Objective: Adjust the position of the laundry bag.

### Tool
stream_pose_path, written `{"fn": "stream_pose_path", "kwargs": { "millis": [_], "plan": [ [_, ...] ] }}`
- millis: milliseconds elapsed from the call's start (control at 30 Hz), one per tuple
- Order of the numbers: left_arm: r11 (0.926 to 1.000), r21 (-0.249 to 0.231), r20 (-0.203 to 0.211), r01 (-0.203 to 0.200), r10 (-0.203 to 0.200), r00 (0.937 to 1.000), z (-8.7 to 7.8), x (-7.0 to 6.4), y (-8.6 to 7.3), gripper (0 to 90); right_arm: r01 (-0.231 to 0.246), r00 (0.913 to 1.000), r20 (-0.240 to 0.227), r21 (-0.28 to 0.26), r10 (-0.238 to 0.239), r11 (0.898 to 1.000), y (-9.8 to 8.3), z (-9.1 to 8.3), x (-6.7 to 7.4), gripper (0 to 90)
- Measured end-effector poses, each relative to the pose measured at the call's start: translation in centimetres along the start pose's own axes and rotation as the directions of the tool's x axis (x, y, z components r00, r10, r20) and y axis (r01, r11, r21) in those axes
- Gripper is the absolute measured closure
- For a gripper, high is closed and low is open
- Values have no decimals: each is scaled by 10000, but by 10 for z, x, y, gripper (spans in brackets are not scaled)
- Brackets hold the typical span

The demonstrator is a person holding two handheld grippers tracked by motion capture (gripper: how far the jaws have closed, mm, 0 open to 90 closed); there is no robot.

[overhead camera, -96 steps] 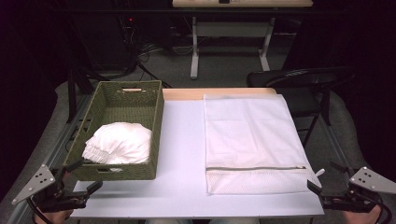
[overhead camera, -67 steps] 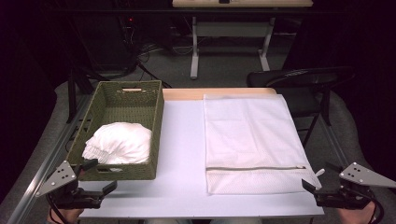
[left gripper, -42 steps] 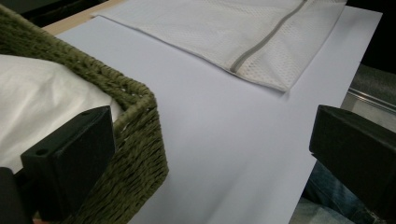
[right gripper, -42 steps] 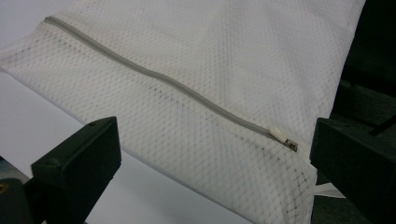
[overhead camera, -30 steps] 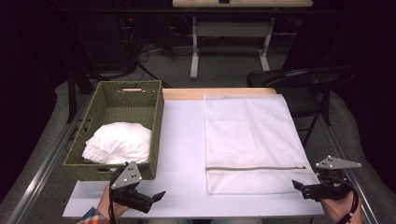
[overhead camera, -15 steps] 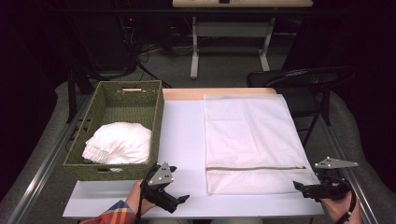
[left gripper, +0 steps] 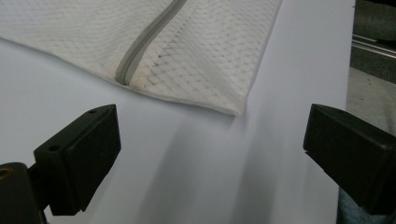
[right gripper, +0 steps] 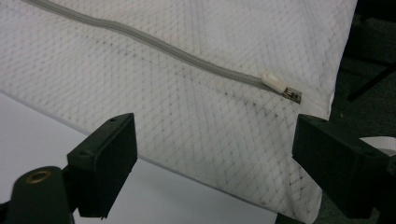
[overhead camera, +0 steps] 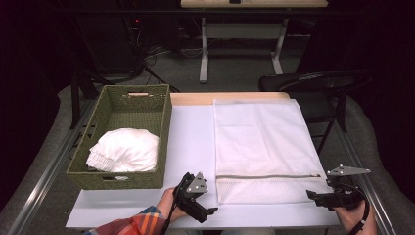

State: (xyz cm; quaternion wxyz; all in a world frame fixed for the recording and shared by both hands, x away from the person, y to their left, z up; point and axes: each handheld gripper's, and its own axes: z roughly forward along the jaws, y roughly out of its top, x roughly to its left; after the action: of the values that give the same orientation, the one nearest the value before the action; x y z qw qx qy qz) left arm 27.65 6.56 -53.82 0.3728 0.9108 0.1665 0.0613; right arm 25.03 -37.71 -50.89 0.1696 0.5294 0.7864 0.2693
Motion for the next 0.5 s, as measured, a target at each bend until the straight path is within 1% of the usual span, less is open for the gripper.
{"fn": "stream_pose_path", "kwargs": {
  "millis": [67, 100, 133, 167, 200, 233, 267, 333, 367, 400, 433, 500],
  "plan": [
    [9998, 190, 68, -14, 13, 10000, 8, -1, 2, 49, -22, 10000, 16, 98, 22, 9999, -1, 2, -1, 134],
    [9997, 245, 54, -43, 42, 10000, 12, -2, 3, 72, 14, 10000, -8, 177, -13, 9998, -2, 5, -2, 135],
    [9995, 307, 70, -67, 65, 10000, 16, -2, 4, 100, 14, 10000, -8, 177, -13, 9998, -2, 5, -2, 135],
    [9992, 390, 120, -35, 31, 9999, 19, -4, 5, 100, -50, 10000, 16, 264, 50, 9996, -2, 6, -2, 138],
    [9990, 427, 167, -108, 101, 9998, 21, -5, 5, 111, -29, 10000, 4, 286, 29, 9996, -2, 7, -2, 139],
    [9986, 513, 139, -150, 143, 9998, 24, -6, 6, 128, 43, 10000, -32, 273, -42, 9996, -2, 7, -1, 141],
    [9980, 610, 88, -179, 174, 9998, 27, -7, 7, 155, 26, 10000, -50, 269, -24, 9996, -2, 8, -1, 144],
    [9972, 709, 80, -239, 234, 9997, 31, -7, 8, 181, -5, 10000, -32, 340, 6, 9994, -3, 8, 0, 147],
    [9965, 801, -34, -251, 255, 9997, 33, -8, 9, 213, 18, 10000, -15, 411, -17, 9992, -3, 9, 1, 156],
    [9969, 757, -5, -222, 223, 9998, 34, -7, 9, 246, 7, 10000, 80, 494, -11, 9988, -3, 9, 1, 158],
    [9976, 685, 93, -93, 87, 9999, 35, -5, 8, 261, -82, 9999, 155, 585, 73, 9983, -5, 11, 0, 164],
    [9980, 622, 161, -72, 62, 9999, 36, -4, 8, 277, -152, 9998, 155, 612, 143, 9980, -6, 11, 0, 166]
  ]
}}
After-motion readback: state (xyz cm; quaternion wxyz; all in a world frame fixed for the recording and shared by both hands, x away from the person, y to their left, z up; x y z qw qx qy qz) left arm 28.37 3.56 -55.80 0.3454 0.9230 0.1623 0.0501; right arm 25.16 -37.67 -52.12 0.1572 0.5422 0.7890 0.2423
